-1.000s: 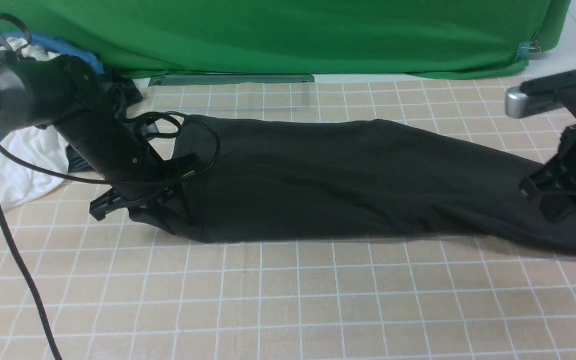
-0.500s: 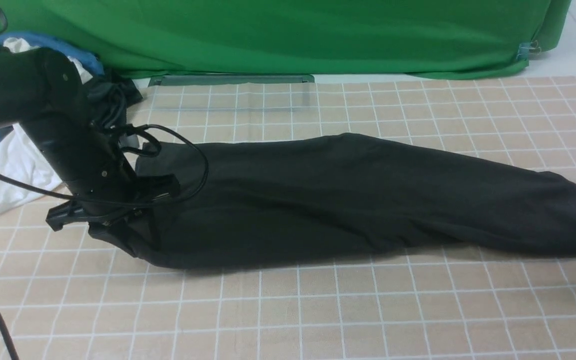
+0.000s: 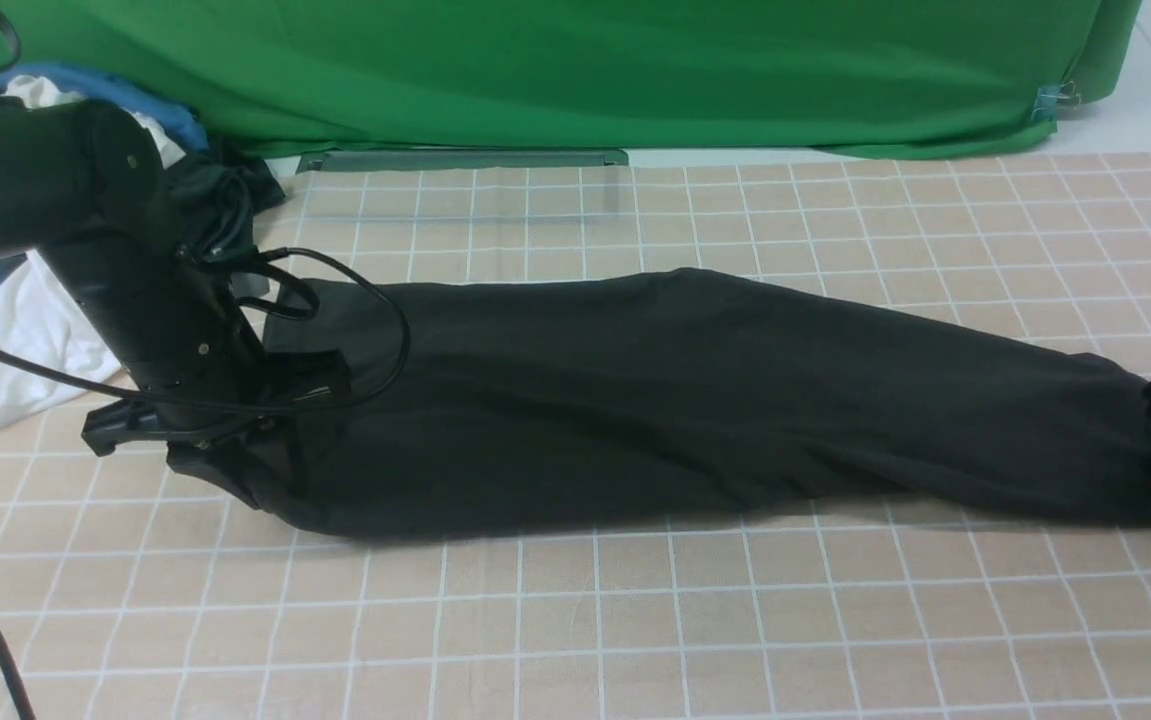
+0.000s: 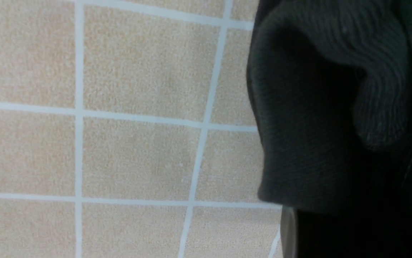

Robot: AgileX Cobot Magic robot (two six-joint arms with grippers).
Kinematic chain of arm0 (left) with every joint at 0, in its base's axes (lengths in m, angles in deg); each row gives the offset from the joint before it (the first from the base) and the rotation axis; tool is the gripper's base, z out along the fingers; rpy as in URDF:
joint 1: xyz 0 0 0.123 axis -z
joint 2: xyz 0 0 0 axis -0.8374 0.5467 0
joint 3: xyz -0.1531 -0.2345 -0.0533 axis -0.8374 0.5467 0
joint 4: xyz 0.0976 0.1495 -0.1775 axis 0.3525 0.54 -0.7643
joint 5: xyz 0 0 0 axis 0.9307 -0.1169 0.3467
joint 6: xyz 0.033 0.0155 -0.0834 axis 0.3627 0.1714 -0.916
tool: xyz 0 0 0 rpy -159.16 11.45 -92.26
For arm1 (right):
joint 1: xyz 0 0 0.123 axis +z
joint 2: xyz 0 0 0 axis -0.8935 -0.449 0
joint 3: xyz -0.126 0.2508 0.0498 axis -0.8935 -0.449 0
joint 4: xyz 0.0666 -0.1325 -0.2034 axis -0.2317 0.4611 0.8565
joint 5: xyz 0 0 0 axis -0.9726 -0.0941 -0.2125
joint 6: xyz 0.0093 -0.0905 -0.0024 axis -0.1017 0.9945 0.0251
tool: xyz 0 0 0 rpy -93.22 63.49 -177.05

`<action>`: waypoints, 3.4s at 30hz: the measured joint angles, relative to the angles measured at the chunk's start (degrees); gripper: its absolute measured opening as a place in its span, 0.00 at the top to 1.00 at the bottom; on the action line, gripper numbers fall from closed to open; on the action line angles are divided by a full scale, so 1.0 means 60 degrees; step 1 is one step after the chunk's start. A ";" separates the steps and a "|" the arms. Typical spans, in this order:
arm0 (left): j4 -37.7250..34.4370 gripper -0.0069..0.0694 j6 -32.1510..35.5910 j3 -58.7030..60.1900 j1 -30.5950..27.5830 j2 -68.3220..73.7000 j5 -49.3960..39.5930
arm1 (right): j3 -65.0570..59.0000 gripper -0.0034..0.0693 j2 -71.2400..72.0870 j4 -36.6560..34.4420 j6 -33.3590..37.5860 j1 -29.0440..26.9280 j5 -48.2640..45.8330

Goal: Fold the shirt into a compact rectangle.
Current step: 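Pull the folded dark garment lengthwise by its ends to straighten it flat on the table, then fold the right end of the dark garment over onto its left end with the right gripper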

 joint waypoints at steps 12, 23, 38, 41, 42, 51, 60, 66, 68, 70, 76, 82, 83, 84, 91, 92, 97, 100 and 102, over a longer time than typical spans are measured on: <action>0.1240 0.73 -0.0668 0.0205 0.0029 -0.0392 -0.1309 | -0.0001 0.83 0.0965 -0.0131 0.0142 0.0093 -0.1492; 0.1526 0.73 -0.0773 0.3751 0.0036 -0.2840 -0.1016 | -0.3455 0.83 0.4230 0.0436 -0.0470 0.0093 -0.2633; 0.1535 0.73 -0.1590 0.5321 0.0036 -0.3525 0.0100 | -0.5334 0.83 0.5175 0.0515 -0.0769 0.0093 -0.1454; 0.1526 0.71 -0.1840 0.5321 0.0036 -0.3525 -0.0019 | -0.5334 0.80 0.5175 0.0515 -0.0769 0.0093 -0.1427; 0.1526 0.69 -0.1936 0.5321 0.0036 -0.3525 -0.0126 | -0.5334 0.77 0.5175 0.0525 -0.0769 0.0093 -0.1383; 0.2320 0.39 -0.2240 0.4539 0.0008 -0.3525 -0.1309 | -0.4627 0.20 0.5175 0.0706 -0.0760 0.0093 -0.1117; 0.2314 0.32 -0.2239 0.3861 0.0008 -0.3525 -0.1051 | -0.4952 0.16 0.5126 0.0717 -0.0760 0.0093 -0.0570; 0.2181 0.32 -0.2239 0.3851 0.0008 -0.3525 -0.0675 | -0.5138 0.16 0.4273 0.0717 -0.0760 0.0093 -0.0210; 0.2073 0.32 -0.2239 0.3851 0.0008 -0.3525 -0.0577 | -0.5138 0.16 0.3931 0.0669 -0.0760 0.0093 -0.0005; 0.1947 0.32 -0.2239 0.3851 0.0008 -0.3525 -0.0515 | -0.5097 0.20 0.3742 0.0575 -0.0760 0.0093 0.0048; 0.1905 0.32 -0.2239 0.3851 0.0008 -0.3525 -0.0321 | -0.5045 0.54 0.3541 0.0016 -0.0760 0.0093 0.0051; 0.1893 0.32 -0.2239 0.3666 0.0008 -0.3525 0.0061 | -0.4721 0.83 0.3486 0.0642 -0.1340 0.0114 -0.0163; 0.1881 0.32 -0.2239 0.3499 0.0008 -0.3525 0.0060 | -0.4618 0.83 0.3486 0.1334 -0.1865 0.0114 -0.0171; 0.1872 0.32 -0.2239 0.3400 -0.0001 -0.3525 0.0060 | -0.4581 0.83 0.3486 0.1796 -0.2033 0.0100 -0.0205; 0.1815 0.32 -0.2165 0.2338 -0.0008 -0.3525 -0.0256 | -0.3773 0.83 0.4235 0.4098 -0.3408 0.0092 -0.0912; 0.1815 0.32 -0.2143 0.2254 -0.0008 -0.3525 -0.0265 | -0.3608 0.83 0.4396 0.3982 -0.3400 0.0092 -0.1059; 0.1756 0.33 -0.1815 0.2139 -0.0008 -0.3525 -0.0243 | -0.2476 0.83 0.5425 0.2295 -0.2610 0.0092 -0.2220; 0.1815 0.38 -0.1670 0.2084 -0.0008 -0.3525 -0.0085 | -0.1607 0.83 0.5924 0.0911 -0.2149 0.0395 -0.3147; 0.1815 0.45 -0.1666 0.1912 -0.0008 -0.3516 0.0007 | -0.0909 0.83 0.6208 -0.0020 -0.2007 0.0998 -0.3807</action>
